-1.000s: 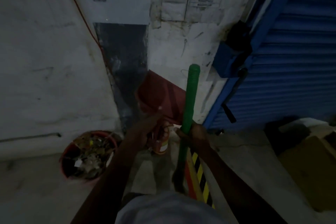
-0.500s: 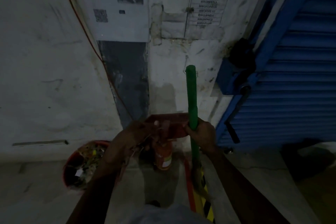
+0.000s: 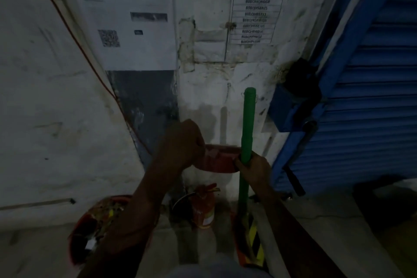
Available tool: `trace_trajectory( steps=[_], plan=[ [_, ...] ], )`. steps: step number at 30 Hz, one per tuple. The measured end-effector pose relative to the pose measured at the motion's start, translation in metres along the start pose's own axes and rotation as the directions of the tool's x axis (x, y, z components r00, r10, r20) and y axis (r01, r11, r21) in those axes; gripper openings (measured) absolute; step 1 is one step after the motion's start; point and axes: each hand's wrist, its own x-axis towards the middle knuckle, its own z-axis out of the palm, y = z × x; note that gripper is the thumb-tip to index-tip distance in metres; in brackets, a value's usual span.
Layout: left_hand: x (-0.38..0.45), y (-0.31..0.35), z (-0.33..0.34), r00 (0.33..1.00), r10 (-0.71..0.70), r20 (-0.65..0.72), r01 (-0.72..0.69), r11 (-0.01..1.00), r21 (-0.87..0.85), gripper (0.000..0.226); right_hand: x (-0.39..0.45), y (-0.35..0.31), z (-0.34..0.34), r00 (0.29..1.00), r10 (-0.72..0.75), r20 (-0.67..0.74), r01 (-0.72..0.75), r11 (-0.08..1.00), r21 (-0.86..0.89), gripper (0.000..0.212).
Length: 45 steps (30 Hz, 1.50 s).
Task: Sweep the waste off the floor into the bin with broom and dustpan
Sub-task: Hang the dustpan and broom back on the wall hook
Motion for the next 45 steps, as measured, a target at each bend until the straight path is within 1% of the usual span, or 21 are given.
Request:
trace_trajectory(
  steps=[2,4,6,8,11,13,15,18,20,21,24,27,30,31,33,35,38,41,45],
  plan=[
    [0.006,0.008,-0.011,0.997,0.028,-0.073,-0.020,0.994,0.105,0.016,0.007,0.001,0.001,1.000,0.015,0.013,-0.015,1.000,-0.004,0.027],
    [0.012,0.015,-0.021,0.987,0.028,-0.157,-0.001,0.985,0.171,0.017,0.016,0.003,0.000,1.000,0.010,0.024,-0.010,1.000,-0.014,0.029],
    [0.018,0.020,-0.028,0.976,0.034,-0.213,0.006,0.983,0.184,0.017,0.026,0.008,0.000,1.000,-0.003,0.024,0.003,1.000,-0.022,0.030],
    [0.024,0.030,-0.034,0.973,0.034,-0.230,0.005,0.985,0.170,0.020,0.034,0.011,-0.001,0.999,-0.019,0.038,0.020,0.999,-0.025,0.026],
    [0.033,0.042,-0.041,0.964,0.082,-0.252,-0.052,0.991,0.123,0.023,0.044,0.012,-0.006,0.994,-0.040,0.106,0.040,0.999,-0.001,0.019],
    [0.039,0.047,-0.043,0.946,0.136,-0.294,-0.095,0.984,0.149,0.022,0.052,0.016,-0.010,0.990,-0.046,0.132,0.047,0.999,-0.009,0.018],
    [0.046,0.046,-0.045,0.926,0.168,-0.338,-0.106,0.975,0.194,0.022,0.059,0.019,-0.013,0.988,-0.022,0.151,0.024,1.000,-0.012,0.019],
    [0.056,0.045,-0.045,0.911,0.217,-0.351,-0.127,0.957,0.262,0.023,0.067,0.024,-0.018,0.988,-0.068,0.140,0.066,0.998,0.025,0.023],
    [0.061,0.046,-0.049,0.906,0.257,-0.338,-0.171,0.949,0.264,0.021,0.070,0.028,-0.018,0.987,-0.118,0.111,0.114,0.993,0.042,0.026],
    [0.062,0.049,-0.050,0.906,0.268,-0.329,-0.184,0.947,0.264,0.020,0.071,0.029,-0.020,0.988,-0.110,0.113,0.106,0.994,0.039,0.026],
    [0.067,0.063,-0.057,0.913,0.255,-0.318,-0.168,0.946,0.275,0.021,0.076,0.028,-0.023,0.979,-0.060,0.192,0.063,0.998,-0.011,0.035],
    [0.073,0.077,-0.059,0.915,0.237,-0.325,-0.160,0.956,0.246,0.020,0.076,0.026,-0.025,0.961,-0.075,0.265,0.079,0.997,-0.005,0.044],
    [0.082,0.081,-0.060,0.912,0.237,-0.334,-0.172,0.962,0.213,0.020,0.074,0.020,-0.031,0.952,-0.155,0.265,0.134,0.986,0.097,0.056],
    [0.086,0.081,-0.061,0.914,0.237,-0.330,-0.178,0.964,0.200,0.019,0.073,0.014,-0.035,0.952,-0.187,0.243,0.152,0.976,0.155,0.054],
    [0.094,0.080,-0.061,0.918,0.239,-0.315,-0.193,0.966,0.172,0.019,0.070,-0.003,-0.043,0.953,-0.253,0.166,0.199,0.937,0.287,0.038],
    [0.099,0.078,-0.059,0.924,0.230,-0.306,-0.199,0.971,0.130,0.021,0.069,-0.026,-0.048,0.947,-0.309,0.085,0.247,0.873,0.420,0.021],
    [0.106,0.072,-0.054,0.937,0.214,-0.277,-0.218,0.976,0.014,0.026,0.071,-0.056,-0.051,0.942,-0.332,0.042,0.235,0.745,0.625,0.017],
    [0.108,0.064,-0.050,0.952,0.192,-0.239,-0.230,0.962,-0.144,0.032,0.075,-0.081,-0.055,0.923,-0.384,0.036,0.250,0.666,0.703,0.026],
    [0.104,0.057,-0.045,0.941,0.230,-0.248,-0.298,0.912,-0.283,0.027,0.077,-0.116,-0.062,0.914,-0.400,0.061,0.208,0.595,0.776,0.021]
  ],
)
